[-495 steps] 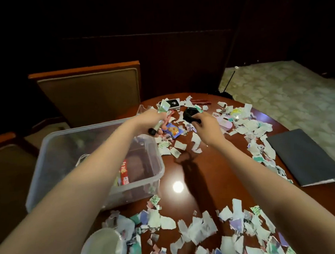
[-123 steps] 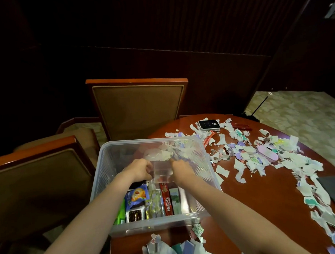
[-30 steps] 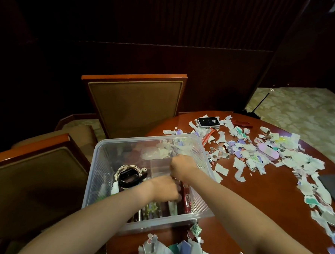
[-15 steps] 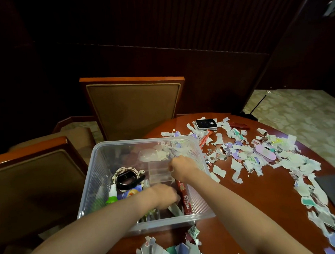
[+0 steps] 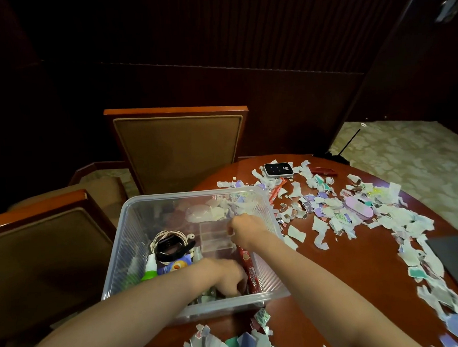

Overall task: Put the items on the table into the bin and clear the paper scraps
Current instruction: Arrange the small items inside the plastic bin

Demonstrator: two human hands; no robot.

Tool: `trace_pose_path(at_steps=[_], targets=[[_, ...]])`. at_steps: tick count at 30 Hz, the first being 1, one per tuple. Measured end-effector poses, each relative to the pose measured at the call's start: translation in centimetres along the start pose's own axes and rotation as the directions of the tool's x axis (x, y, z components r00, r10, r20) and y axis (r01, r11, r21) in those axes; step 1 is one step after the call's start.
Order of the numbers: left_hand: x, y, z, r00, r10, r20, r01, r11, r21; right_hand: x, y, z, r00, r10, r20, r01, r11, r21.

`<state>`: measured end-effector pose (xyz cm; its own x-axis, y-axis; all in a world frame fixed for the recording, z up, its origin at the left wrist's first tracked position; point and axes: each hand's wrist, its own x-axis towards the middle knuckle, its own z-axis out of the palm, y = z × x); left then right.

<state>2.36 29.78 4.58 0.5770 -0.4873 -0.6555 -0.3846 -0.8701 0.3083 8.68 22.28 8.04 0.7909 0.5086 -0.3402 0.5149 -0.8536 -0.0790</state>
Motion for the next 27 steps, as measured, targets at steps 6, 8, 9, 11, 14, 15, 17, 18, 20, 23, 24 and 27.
trace_pose_path(at_steps=[6, 8, 9, 11, 14, 15, 17, 18, 20, 23, 24, 27], targets=[[0.9, 0.2, 0.2, 0.979, -0.034, 0.201, 0.038, 0.999, -0.018, -0.1, -0.1, 0.1, 1.000, 0.000, -0.004, 0.000, 1.000, -0.010], [0.8, -0.1, -0.1, 0.979, -0.030, 0.202, 0.045, 0.996, -0.070, -0.1, -0.1, 0.1, 1.000, -0.001, -0.006, 0.001, 1.000, -0.017], [0.6, -0.2, -0.4, 0.983, -0.021, 0.182, 0.043, 0.992, -0.116, -0.1, -0.1, 0.1, 1.000, -0.001, -0.005, 0.001, 1.000, -0.019], [0.3, -0.2, -0.7, 0.992, -0.025, 0.123, 0.052, 0.973, -0.225, 0.0, -0.1, 0.1, 1.000, 0.000, -0.007, 0.000, 1.000, -0.018], [0.6, 0.2, -0.4, 0.999, -0.023, 0.022, 0.029, 0.951, -0.308, 0.0, 0.0, 0.2, 1.000, -0.003, -0.013, 0.003, 1.000, -0.013], [0.8, 0.5, -0.2, 1.000, -0.020, 0.007, 0.021, 0.955, -0.297, 0.0, 0.0, 0.2, 1.000, -0.003, -0.015, 0.003, 1.000, -0.009], [1.3, 1.1, 0.3, 1.000, -0.015, 0.005, 0.016, 0.962, -0.272, 0.1, 0.0, 0.2, 1.000, -0.005, -0.015, 0.005, 1.000, -0.004], [1.5, 1.2, 0.4, 1.000, -0.019, -0.004, 0.017, 0.962, -0.272, 0.1, 0.1, 0.2, 1.000, -0.006, -0.014, 0.006, 1.000, -0.004], [1.8, 1.1, 0.5, 0.998, -0.049, -0.037, 0.036, 0.958, -0.286, 0.1, 0.1, 0.1, 1.000, -0.008, -0.015, 0.008, 1.000, -0.004], [2.1, 1.1, 0.3, 0.995, -0.079, -0.064, 0.065, 0.978, -0.198, 0.1, 0.3, 0.1, 1.000, -0.010, -0.020, 0.010, 1.000, 0.009], [2.1, 1.3, 0.2, 0.996, -0.079, -0.051, 0.071, 0.988, -0.138, 0.1, 0.3, 0.1, 1.000, -0.013, -0.019, 0.013, 1.000, 0.014], [1.9, 1.6, -0.2, 0.997, -0.083, -0.001, 0.083, 0.996, -0.025, 0.0, 0.3, -0.1, 1.000, -0.013, -0.010, 0.013, 1.000, 0.011]])
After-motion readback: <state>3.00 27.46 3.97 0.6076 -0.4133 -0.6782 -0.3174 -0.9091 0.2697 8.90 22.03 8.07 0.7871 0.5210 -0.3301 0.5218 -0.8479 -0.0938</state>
